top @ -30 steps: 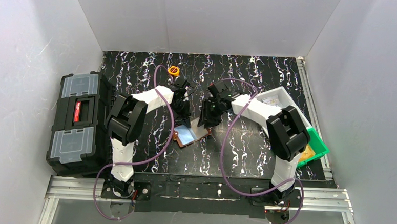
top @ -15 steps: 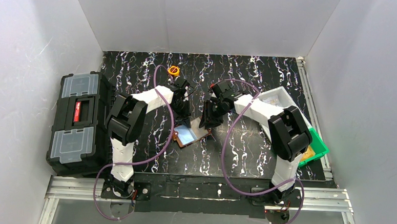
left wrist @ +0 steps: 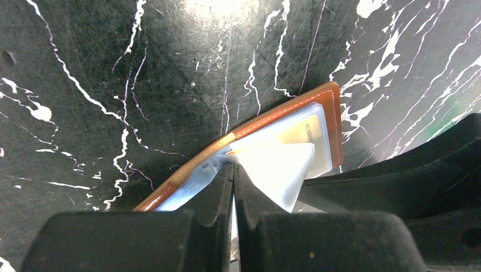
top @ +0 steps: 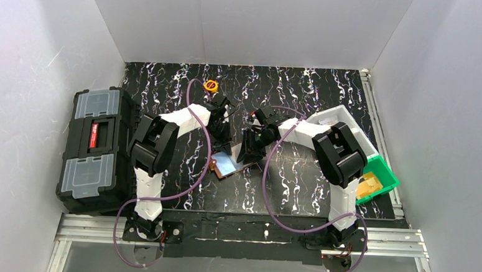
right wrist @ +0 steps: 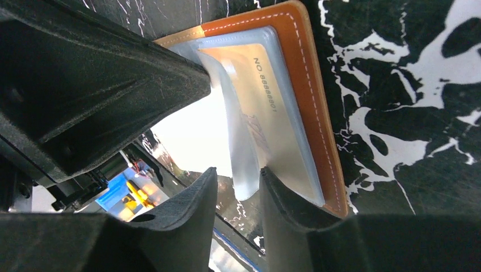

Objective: Take the credit cards out of the card holder
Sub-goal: Remove the credit card from the card holder.

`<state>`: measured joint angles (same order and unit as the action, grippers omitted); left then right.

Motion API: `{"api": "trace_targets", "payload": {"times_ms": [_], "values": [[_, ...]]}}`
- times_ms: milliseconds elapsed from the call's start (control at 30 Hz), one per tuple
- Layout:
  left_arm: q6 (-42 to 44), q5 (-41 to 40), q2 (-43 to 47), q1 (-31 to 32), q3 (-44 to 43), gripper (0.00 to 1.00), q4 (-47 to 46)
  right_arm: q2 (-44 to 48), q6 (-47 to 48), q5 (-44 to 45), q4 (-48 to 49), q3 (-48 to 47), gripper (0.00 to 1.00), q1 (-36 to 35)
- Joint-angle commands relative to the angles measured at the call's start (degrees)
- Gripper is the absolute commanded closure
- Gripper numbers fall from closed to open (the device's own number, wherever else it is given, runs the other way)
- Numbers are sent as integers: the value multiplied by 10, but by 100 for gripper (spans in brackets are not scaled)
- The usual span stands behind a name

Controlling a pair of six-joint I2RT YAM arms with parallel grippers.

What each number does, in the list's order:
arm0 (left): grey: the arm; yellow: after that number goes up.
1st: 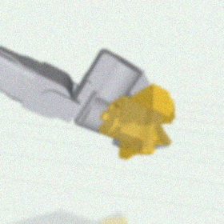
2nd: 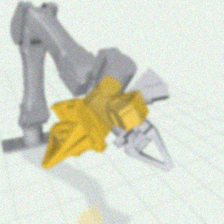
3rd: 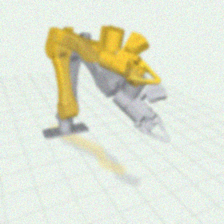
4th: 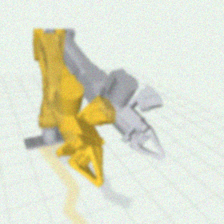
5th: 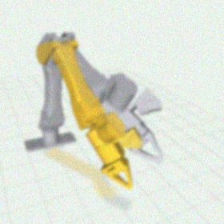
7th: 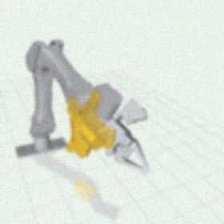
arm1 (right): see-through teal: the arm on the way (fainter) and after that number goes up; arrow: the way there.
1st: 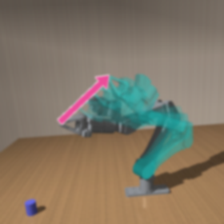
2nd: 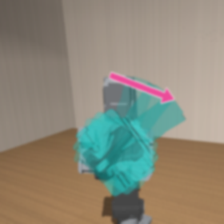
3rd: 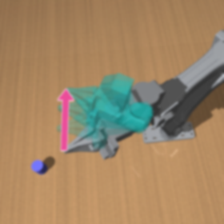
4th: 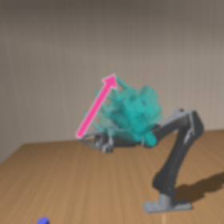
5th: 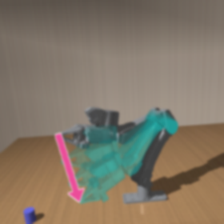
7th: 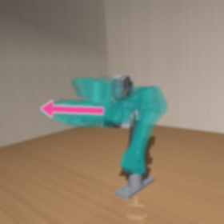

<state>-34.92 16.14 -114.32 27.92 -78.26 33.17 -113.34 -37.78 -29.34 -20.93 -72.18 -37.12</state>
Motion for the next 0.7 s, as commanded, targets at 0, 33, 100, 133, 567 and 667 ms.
{"api": "trace_targets", "payload": {"times_ms": [0, 33, 100, 133, 567, 667], "values": [[19, -49, -24, -1, 25, 100, 25, -16, -13, -24, 17, 14, 62, -2], [20, -48, -23, -1, 25, 100, 25, -15, -15, -22, 17, 13, 64, -2], [21, -46, -17, -1, 22, 100, 26, -16, -19, -19, 15, 10, 71, -2], [22, -46, -13, -1, 21, 100, 28, -15, -19, -15, 14, 8, 73, -2], [39, -89, 101, -1, -16, 83, 100, 31, -11, 49, -17, 7, 89, -10], [44, -116, 145, -2, 26, 89, 107, 38, -7, 58, -26, 0, 89, -16]]}}
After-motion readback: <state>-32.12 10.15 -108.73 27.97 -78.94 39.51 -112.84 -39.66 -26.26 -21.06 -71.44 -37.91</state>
